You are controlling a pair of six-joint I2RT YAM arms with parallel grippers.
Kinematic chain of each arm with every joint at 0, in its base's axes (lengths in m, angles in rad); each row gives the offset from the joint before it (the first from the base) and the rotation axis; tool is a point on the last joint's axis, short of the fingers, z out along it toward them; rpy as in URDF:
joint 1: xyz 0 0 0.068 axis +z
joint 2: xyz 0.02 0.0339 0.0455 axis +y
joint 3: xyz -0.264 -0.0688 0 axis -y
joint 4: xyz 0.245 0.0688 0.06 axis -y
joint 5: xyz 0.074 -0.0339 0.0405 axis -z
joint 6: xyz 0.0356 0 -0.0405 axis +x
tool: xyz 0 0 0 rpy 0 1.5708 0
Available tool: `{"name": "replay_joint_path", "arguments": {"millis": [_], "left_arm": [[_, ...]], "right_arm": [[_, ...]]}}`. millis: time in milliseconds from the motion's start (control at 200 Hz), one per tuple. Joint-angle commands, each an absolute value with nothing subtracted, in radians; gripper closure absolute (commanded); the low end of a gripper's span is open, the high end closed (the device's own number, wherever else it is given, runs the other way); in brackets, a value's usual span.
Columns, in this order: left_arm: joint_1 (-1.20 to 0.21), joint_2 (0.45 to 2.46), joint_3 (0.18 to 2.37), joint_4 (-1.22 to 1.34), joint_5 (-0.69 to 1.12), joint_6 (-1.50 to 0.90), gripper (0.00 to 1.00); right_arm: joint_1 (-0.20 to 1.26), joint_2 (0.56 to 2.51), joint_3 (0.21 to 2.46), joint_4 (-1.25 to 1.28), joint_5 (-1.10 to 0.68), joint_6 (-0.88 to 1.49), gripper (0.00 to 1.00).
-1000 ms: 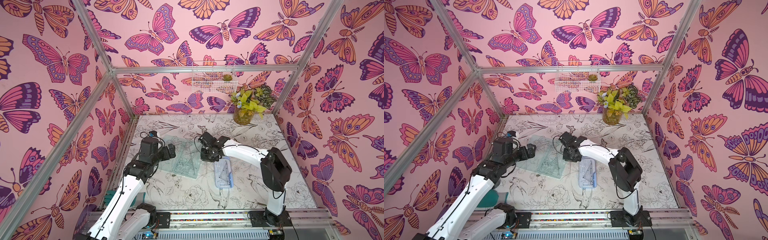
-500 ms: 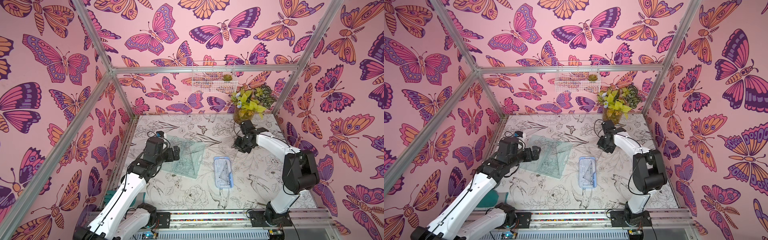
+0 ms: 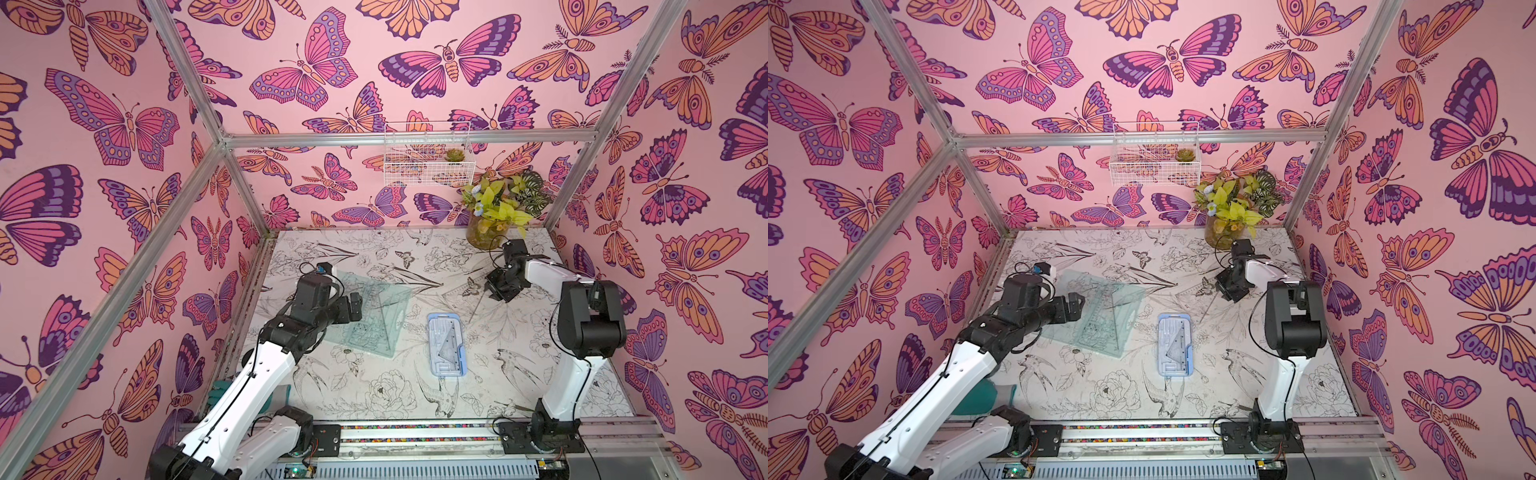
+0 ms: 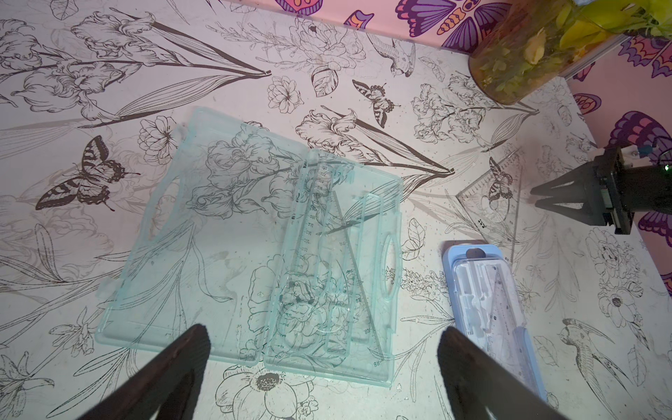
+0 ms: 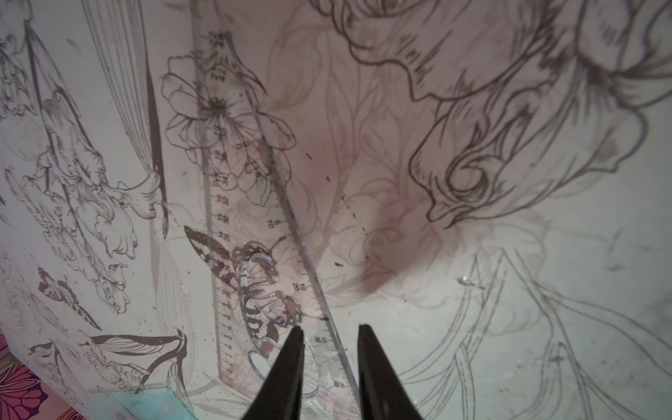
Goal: Open the ruler set and take out the ruler
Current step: Place the ruler at the center of the board, then move the ruler set box to the center of the board.
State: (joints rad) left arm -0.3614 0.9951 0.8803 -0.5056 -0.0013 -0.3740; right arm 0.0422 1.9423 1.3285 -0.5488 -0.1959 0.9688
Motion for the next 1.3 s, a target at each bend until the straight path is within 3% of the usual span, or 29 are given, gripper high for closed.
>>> {"name": "replay_joint_path", "arguments": {"millis": [0, 240, 356, 461, 736, 851, 1297], "left_arm": [[-0.367, 0.989, 0.89, -0.52, -0.016, -0.369, 0.0], [-0.315, 0.976, 0.846, -0.459, 0.007, -0.499, 0.0], [-0.291, 0.99, 0.853, -0.459, 0.052, -0.521, 0.0], [-0.274, 0.991, 0.859, -0.473, 0.098, -0.513, 0.0], [-0.262, 1.005, 0.921, -0.549, 0.034, -0.442, 0.0], [-0.262, 1.04, 0.944, -0.544, 0.031, -0.432, 0.0], [-0.259, 1.021, 0.931, -0.553, -0.002, -0.416, 0.0]], "right_arm": [[0.049, 1.903, 1.334, -0.539, -0.177, 0.961, 0.71], [0.127, 1.819, 1.411, -0.622, -0.14, 0.763, 0.61], [0.267, 1.786, 1.436, -0.743, -0.042, 0.623, 0.48], [0.402, 1.721, 1.31, -0.732, 0.003, 0.594, 0.36], [0.574, 1.58, 1.046, -0.715, -0.017, 0.583, 0.27], [0.58, 1.579, 1.008, -0.7, -0.004, 0.563, 0.22], [0.596, 1.649, 0.955, -0.52, -0.199, 0.614, 0.21]]}}
